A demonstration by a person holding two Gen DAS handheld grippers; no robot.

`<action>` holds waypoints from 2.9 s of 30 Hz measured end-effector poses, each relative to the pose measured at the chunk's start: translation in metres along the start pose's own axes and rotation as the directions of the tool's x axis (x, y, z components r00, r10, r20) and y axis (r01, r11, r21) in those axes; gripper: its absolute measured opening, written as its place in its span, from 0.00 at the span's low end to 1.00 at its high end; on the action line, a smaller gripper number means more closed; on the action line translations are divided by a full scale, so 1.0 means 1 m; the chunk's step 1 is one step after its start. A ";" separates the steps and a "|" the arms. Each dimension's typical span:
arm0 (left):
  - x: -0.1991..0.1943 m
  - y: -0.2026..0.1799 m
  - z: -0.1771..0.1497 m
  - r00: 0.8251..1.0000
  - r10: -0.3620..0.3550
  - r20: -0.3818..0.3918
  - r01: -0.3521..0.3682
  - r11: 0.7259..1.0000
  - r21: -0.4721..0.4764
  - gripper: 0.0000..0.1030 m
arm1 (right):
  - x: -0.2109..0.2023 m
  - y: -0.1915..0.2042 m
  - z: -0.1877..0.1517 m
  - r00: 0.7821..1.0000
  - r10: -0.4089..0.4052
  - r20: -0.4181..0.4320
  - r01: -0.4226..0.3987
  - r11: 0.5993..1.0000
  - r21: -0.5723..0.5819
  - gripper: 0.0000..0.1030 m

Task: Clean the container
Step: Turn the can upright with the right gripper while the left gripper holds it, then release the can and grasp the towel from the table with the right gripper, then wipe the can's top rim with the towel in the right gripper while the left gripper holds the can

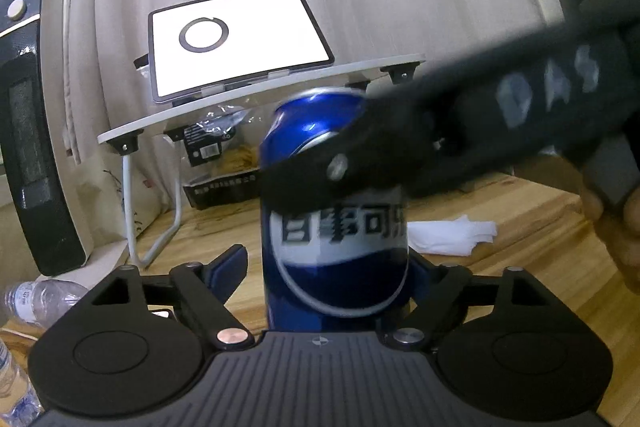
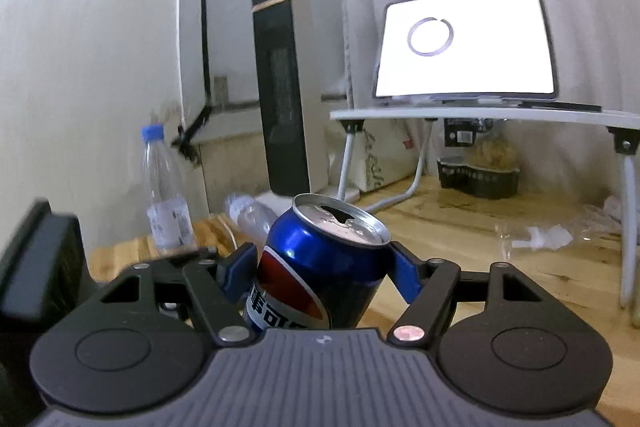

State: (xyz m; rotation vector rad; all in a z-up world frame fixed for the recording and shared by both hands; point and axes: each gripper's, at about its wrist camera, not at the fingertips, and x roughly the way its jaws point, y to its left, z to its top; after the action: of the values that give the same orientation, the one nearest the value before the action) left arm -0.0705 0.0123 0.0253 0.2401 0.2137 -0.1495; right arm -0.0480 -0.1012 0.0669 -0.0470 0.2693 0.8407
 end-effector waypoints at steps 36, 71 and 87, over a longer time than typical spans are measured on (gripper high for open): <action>0.008 0.009 0.001 0.999 -0.012 -0.035 0.011 0.999 -0.051 0.65 | -0.028 -0.066 -0.002 0.985 -0.124 0.118 0.093 0.967 0.239 0.83; 0.004 -0.003 0.002 1.000 -0.021 -0.022 0.022 1.000 0.006 0.65 | -0.006 -0.013 0.020 0.990 0.141 -0.020 -0.134 0.971 0.197 0.09; 0.003 -0.010 0.003 1.000 -0.016 -0.015 0.017 0.999 0.046 0.65 | -0.005 -0.011 0.021 0.991 0.136 -0.003 -0.132 0.969 0.209 0.09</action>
State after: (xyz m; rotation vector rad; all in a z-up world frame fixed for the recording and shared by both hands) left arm -0.0688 0.0015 0.0251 0.2851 0.2274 -0.1690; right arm -0.0388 -0.1088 0.0882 0.1611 0.3792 0.9423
